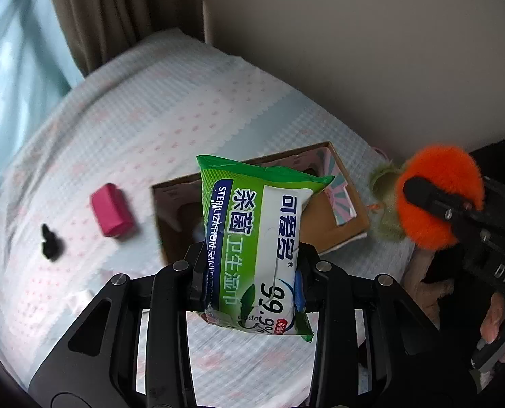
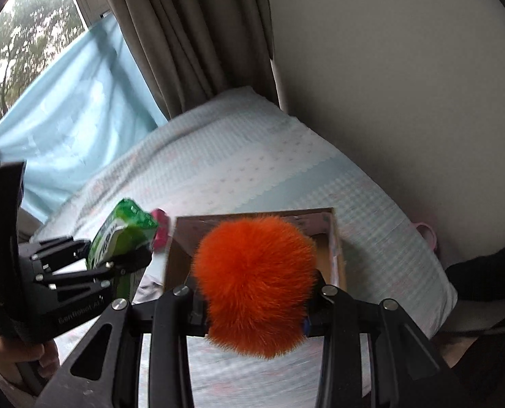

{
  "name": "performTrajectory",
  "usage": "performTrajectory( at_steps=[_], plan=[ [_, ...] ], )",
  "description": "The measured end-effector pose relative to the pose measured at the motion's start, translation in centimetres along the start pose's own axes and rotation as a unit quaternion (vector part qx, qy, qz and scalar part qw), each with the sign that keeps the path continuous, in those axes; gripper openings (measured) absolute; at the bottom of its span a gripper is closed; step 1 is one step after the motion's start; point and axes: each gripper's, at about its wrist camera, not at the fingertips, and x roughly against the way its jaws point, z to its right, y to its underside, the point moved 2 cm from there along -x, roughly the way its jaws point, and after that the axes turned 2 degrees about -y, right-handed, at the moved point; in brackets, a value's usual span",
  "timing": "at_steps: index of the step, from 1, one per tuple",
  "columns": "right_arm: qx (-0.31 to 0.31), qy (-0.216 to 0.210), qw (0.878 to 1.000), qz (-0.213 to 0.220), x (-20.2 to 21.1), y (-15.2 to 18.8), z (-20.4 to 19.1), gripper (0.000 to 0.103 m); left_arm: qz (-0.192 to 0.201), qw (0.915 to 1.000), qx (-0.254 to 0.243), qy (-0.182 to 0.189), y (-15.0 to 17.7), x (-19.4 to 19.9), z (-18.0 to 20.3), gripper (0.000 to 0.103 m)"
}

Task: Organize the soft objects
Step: 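Lower the wipes pack and pompom into the cardboard box and open both tools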

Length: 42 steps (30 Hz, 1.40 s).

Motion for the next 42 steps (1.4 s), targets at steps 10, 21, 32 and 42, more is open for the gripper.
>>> performTrajectory(
  at_steps=[10, 21, 32, 42],
  plan=[
    [0.04, -0.012, 0.997, -0.063, -7.3, -0.2, 4.9, 0.034, -0.07, 0.9973, 0.021, -0.009, -2.9, -9.5, 1.3, 0.031],
    [0.057, -0.034, 0.99, -0.124, -15.0, 3.0, 5.7, 0.034, -0.151, 0.9882, 0.019, -0.018, -2.5, -18.1, 0.7, 0.031],
    [0.09, -0.043, 0.986, -0.135, -17.9, 3.9, 5.9, 0.078, -0.134, 0.9901, -0.032, -0.027, -3.5, -18.9, 0.1, 0.103],
    [0.091, -0.056, 0.989, -0.102, -16.1, 4.1, 5.3, 0.102, -0.126, 0.9911, -0.031, -0.031, -2.9, -16.7, -0.4, 0.103]
  ],
)
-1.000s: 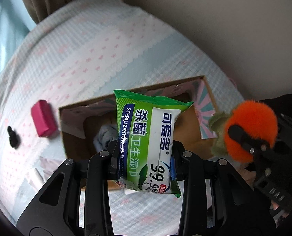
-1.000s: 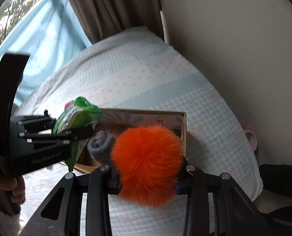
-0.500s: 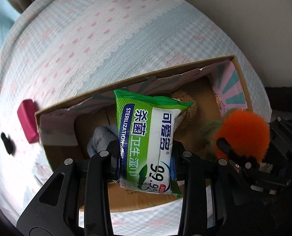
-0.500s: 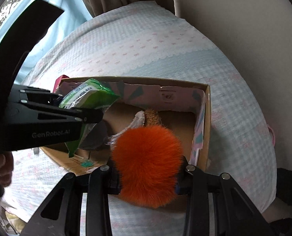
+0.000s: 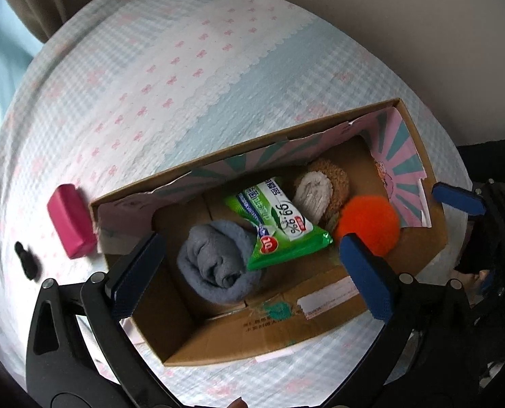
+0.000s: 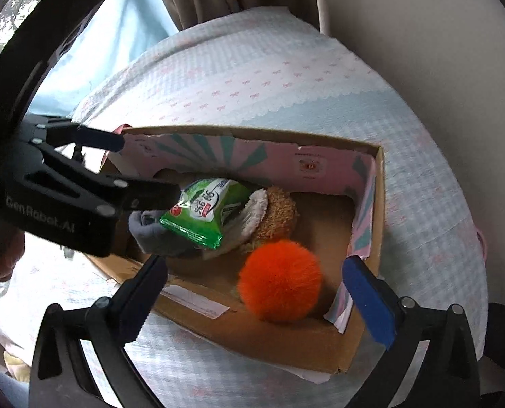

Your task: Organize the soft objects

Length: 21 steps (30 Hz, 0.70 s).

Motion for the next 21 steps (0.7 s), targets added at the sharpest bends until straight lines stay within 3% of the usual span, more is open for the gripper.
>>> performTrajectory(
  at_steps=[9, 21],
  plan=[
    [-0.002, 0.013, 0.999, 0.032, 3.7, -0.6, -1.1, 0.102, 0.039, 0.9989, 0.023, -0.013, 2.2, 4.3, -0.4, 0.103],
    [-0.027, 0.053, 0.992, 0.113, 14.7, -1.5, -5.7, 0.102, 0.148, 0.9864, 0.069, -0.015, 7.8, 16.0, -2.5, 0.103]
  ],
)
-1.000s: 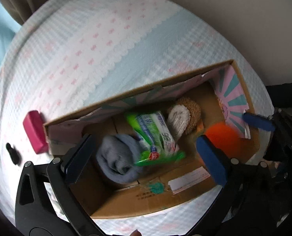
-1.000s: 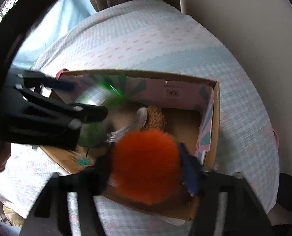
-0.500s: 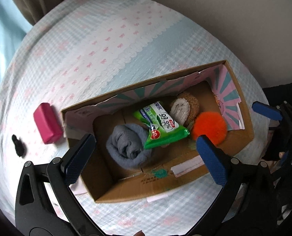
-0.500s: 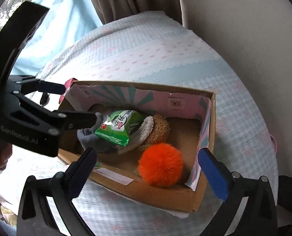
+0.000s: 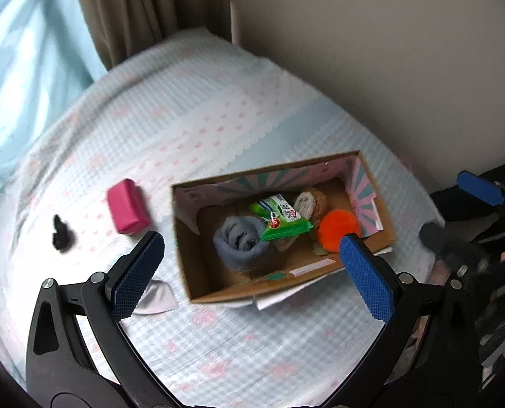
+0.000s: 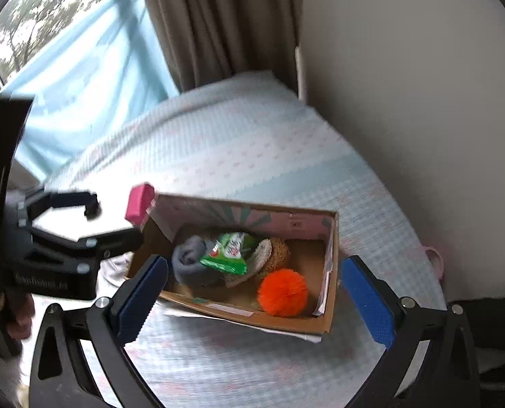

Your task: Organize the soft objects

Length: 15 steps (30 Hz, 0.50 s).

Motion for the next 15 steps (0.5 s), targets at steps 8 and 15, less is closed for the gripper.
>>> performTrajectory(
  at_steps=[8, 15],
  plan=[
    [-0.028, 0.044, 0.996, 0.072, 9.1, -0.5, -4.6, 0.102, 0.081, 0.9964, 0.013, -0.019, 3.1, 10.2, -3.0, 0.103],
    [-0.045, 0.069, 0.988, 0.132, 15.3, 1.7, -9.6, 0.102, 0.141, 0.989, 0.039, -0.02, 7.7, 17.9, -7.3, 0.103]
  ],
)
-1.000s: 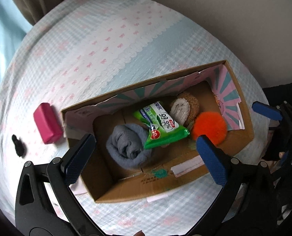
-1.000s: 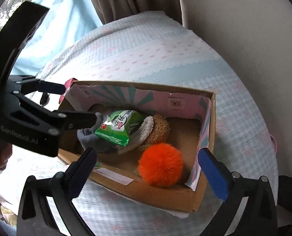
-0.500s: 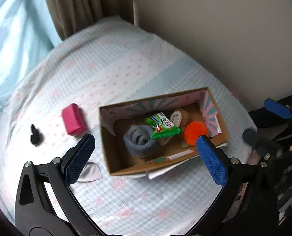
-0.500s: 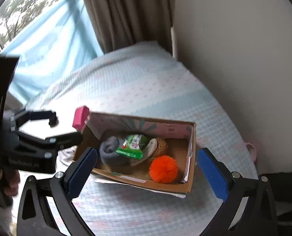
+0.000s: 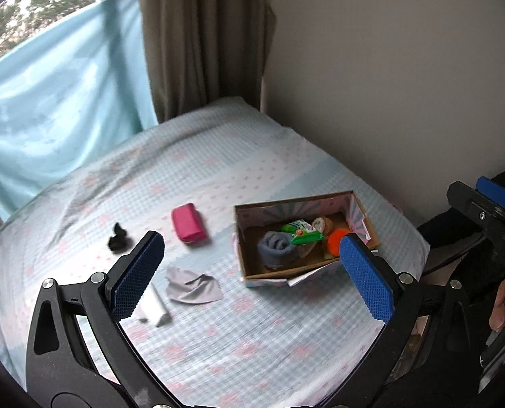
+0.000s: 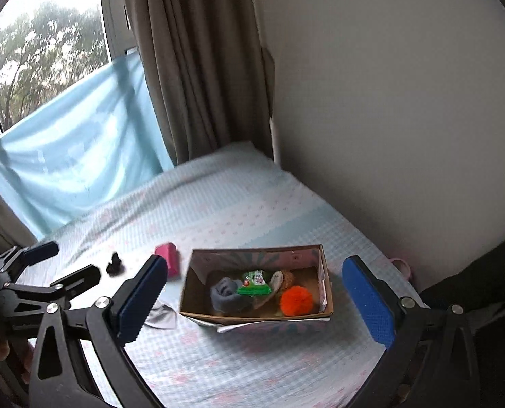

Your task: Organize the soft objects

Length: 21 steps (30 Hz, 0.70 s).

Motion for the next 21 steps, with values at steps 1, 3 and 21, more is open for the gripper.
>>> performTrajectory(
  at_steps=[1, 3, 21],
  plan=[
    [-0.003, 0.005, 1.0, 0.006, 0.6, 0.4, -0.4, 0.102, 0.005, 1.0, 0.003, -0.001, 0.3, 0.8, -0.7, 0.103],
    [-0.008, 0.01, 1.0, 0.014, 2.0, 0.9, -1.5, 0.102, 0.016, 0.9998, 0.009, -0.002, 1.0, 2.5, -2.1, 0.103],
    [-0.027, 0.027, 0.998, 0.055, 5.1, 5.1, -12.6, 0.102, 0.043, 0.9975, 0.038, -0.04, 7.0, 8.2, -17.0, 0.103]
  ],
)
